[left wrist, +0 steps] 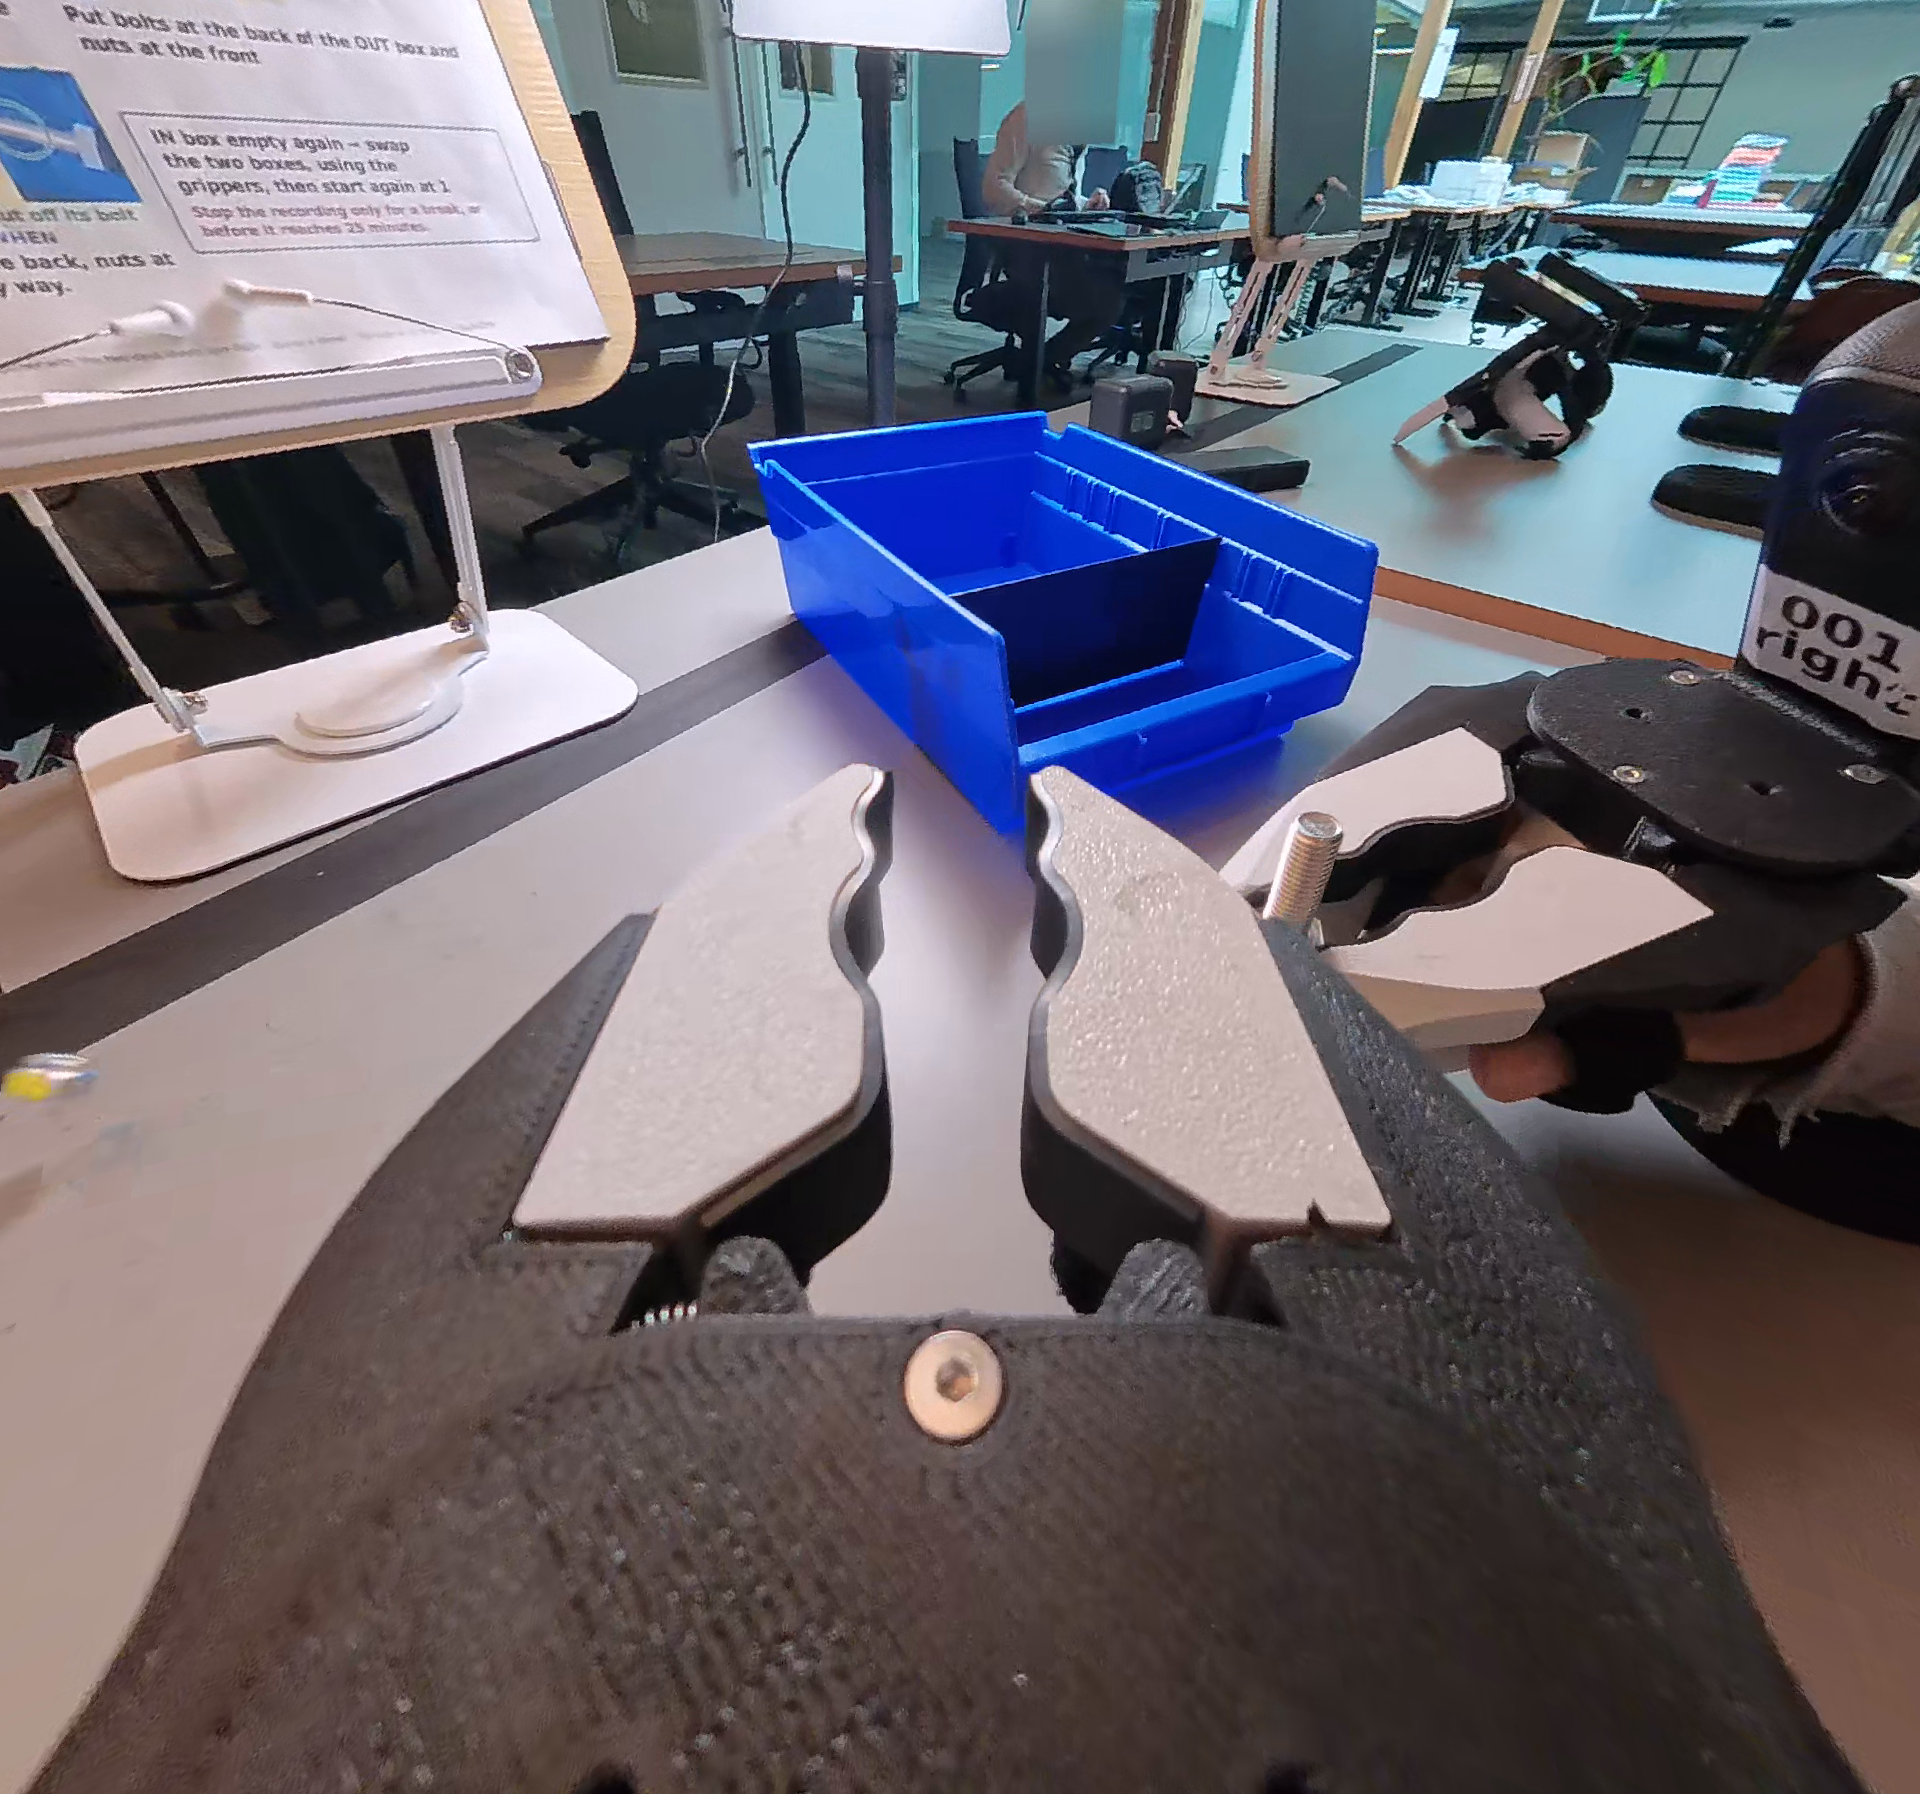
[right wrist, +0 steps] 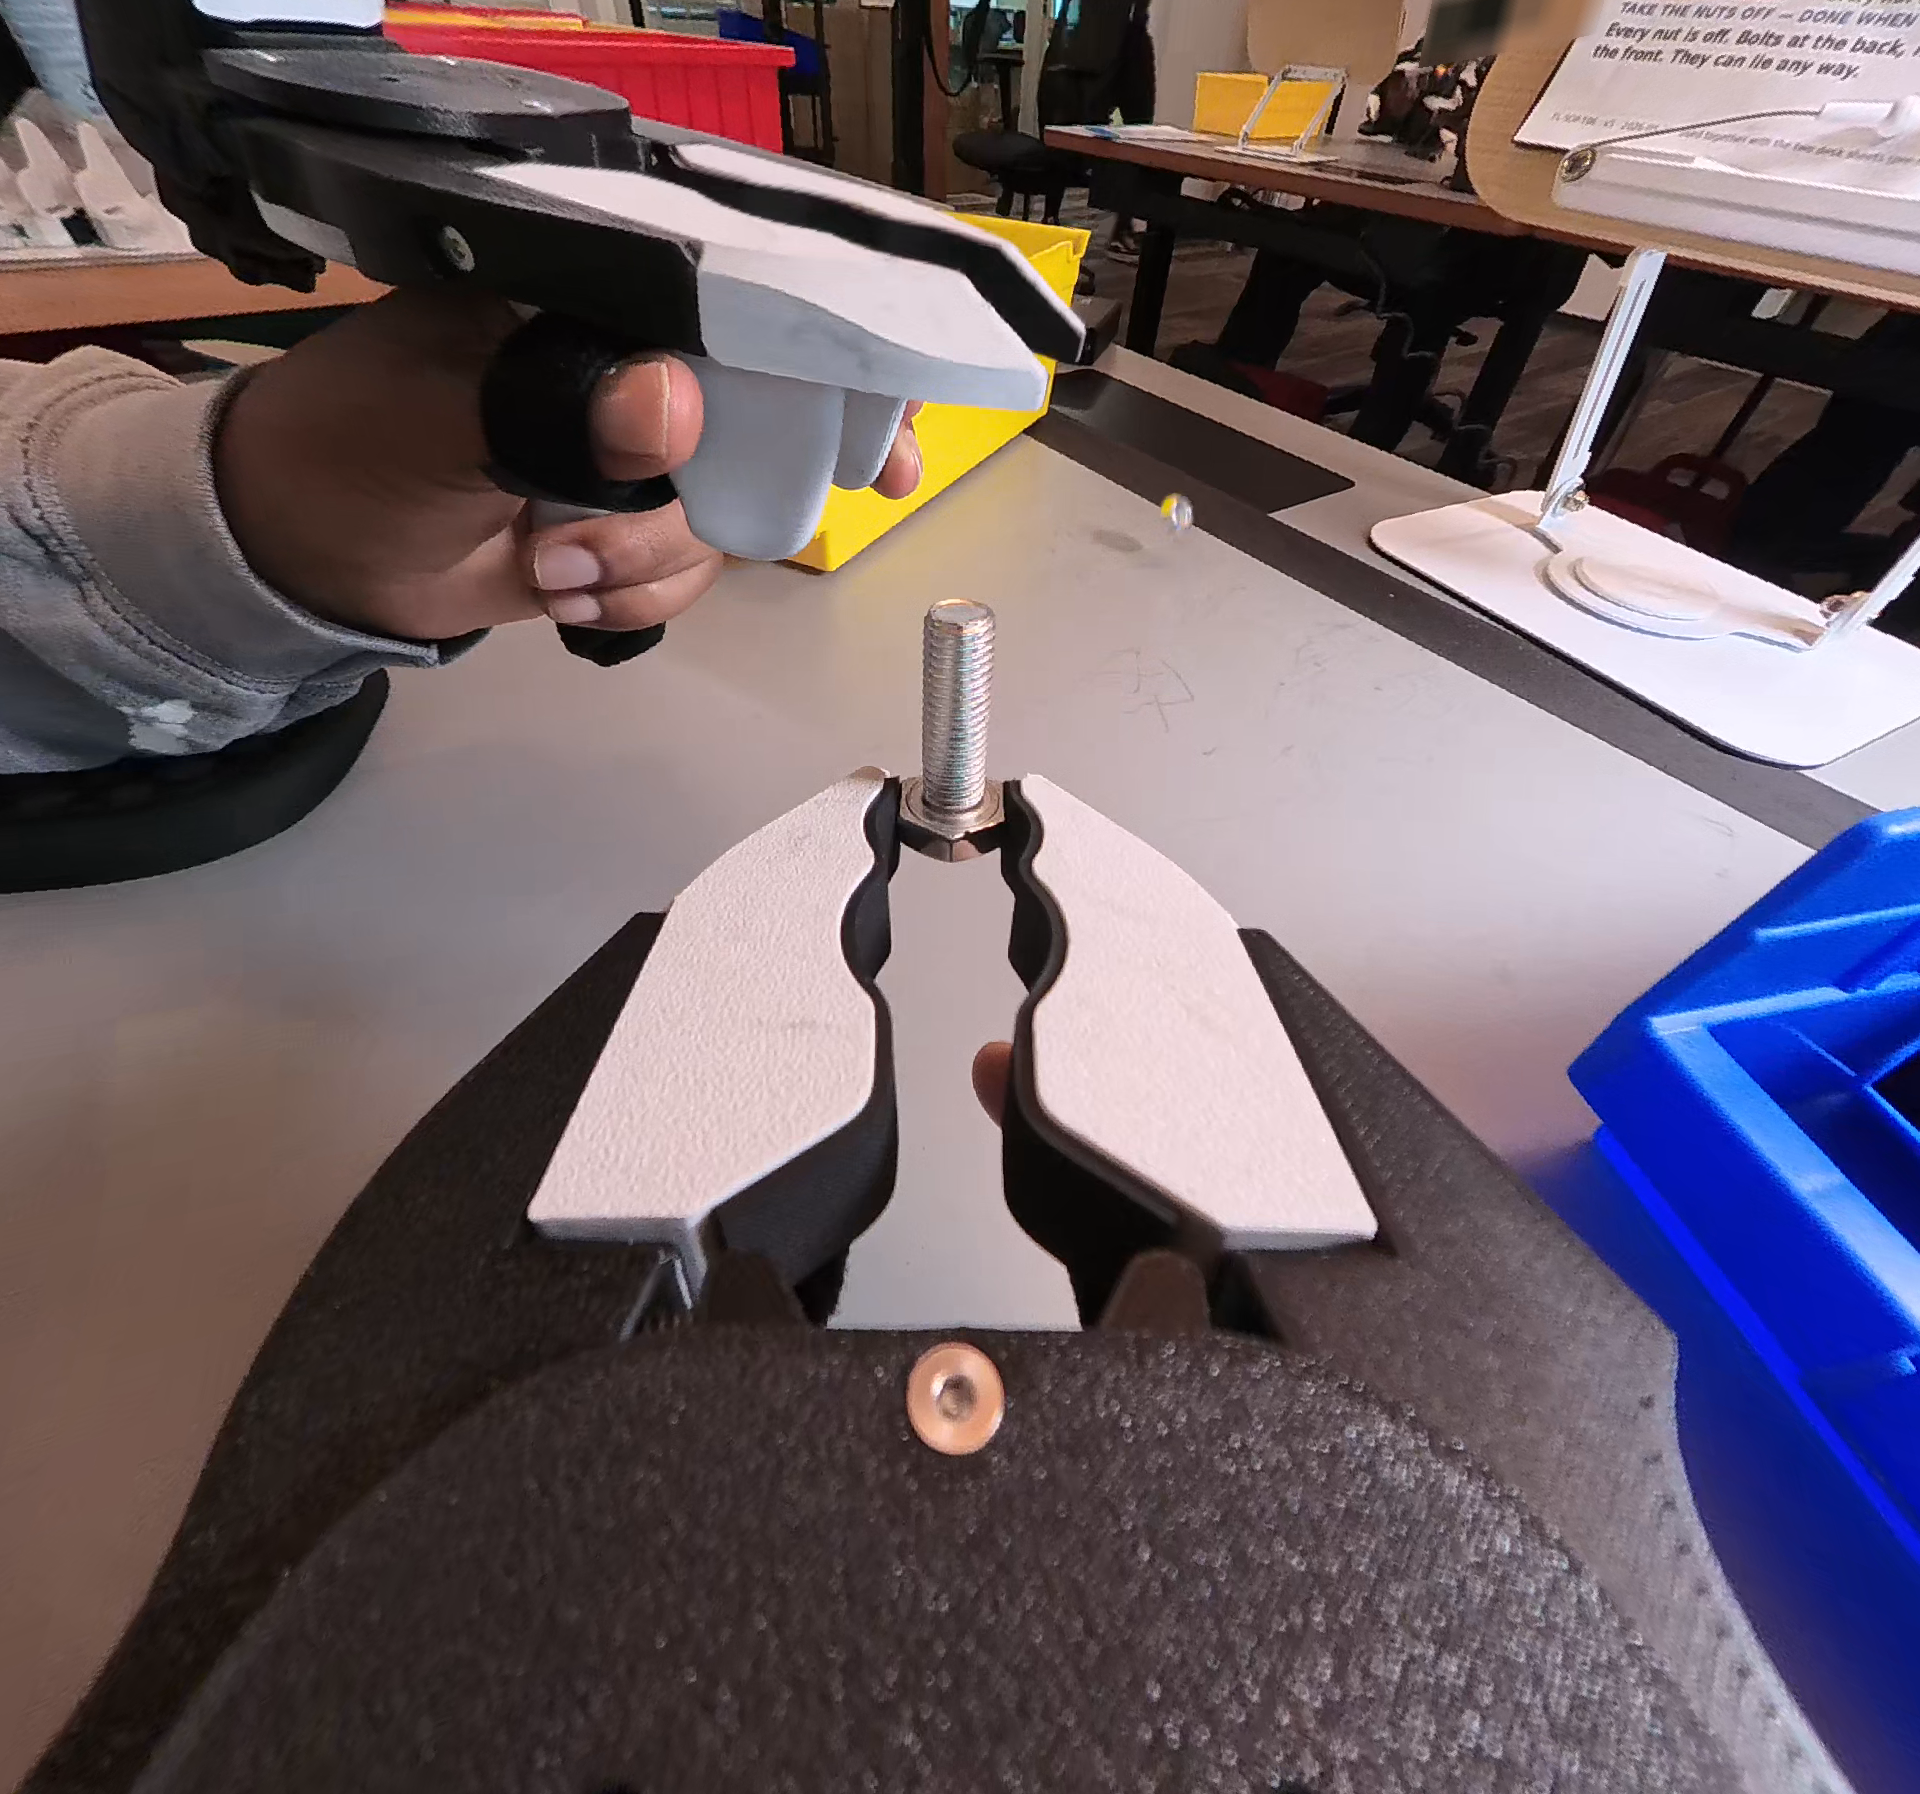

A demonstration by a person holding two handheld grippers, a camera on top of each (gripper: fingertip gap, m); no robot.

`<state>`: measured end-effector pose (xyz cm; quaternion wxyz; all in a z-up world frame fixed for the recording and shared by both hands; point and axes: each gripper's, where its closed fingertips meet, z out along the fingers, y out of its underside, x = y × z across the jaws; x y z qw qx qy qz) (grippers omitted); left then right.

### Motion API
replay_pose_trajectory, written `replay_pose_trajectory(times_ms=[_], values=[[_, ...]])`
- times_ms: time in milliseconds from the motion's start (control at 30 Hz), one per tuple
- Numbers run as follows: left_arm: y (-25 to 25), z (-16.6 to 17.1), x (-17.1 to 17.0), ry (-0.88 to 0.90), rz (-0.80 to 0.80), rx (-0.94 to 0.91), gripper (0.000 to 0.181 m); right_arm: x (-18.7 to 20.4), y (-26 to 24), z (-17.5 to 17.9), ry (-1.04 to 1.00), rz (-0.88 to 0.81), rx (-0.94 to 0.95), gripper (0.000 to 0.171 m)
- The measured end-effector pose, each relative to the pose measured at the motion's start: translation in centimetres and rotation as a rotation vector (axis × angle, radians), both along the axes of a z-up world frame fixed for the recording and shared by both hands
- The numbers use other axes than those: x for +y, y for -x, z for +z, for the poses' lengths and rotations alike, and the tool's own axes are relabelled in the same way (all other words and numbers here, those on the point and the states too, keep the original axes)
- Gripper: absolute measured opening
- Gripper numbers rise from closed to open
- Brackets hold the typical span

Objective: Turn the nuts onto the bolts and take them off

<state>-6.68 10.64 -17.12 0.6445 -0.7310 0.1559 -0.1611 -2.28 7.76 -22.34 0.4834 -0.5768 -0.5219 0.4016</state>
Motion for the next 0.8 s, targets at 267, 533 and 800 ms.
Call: replay_pose_trajectory(times_ms=[267, 533, 800], values=[[0.7, -0.3, 0.5, 0.010, 0.020, 0.012, 0.025, 0.0, 0.0, 0.1, 0.005, 0.000, 0.004, 0.018], [11.6, 4.5, 1.9, -0.044, 0.279, 0.038, 0.030, 0.2, -0.1, 0.3, 0.015, 0.000, 0.014, 0.018], [23.5, 4.8, 5.2, 0.159, 0.458, 0.190, 0.034, 0.4, 0.0, -0.1, 0.033, -0.004, 0.009, 0.019]])
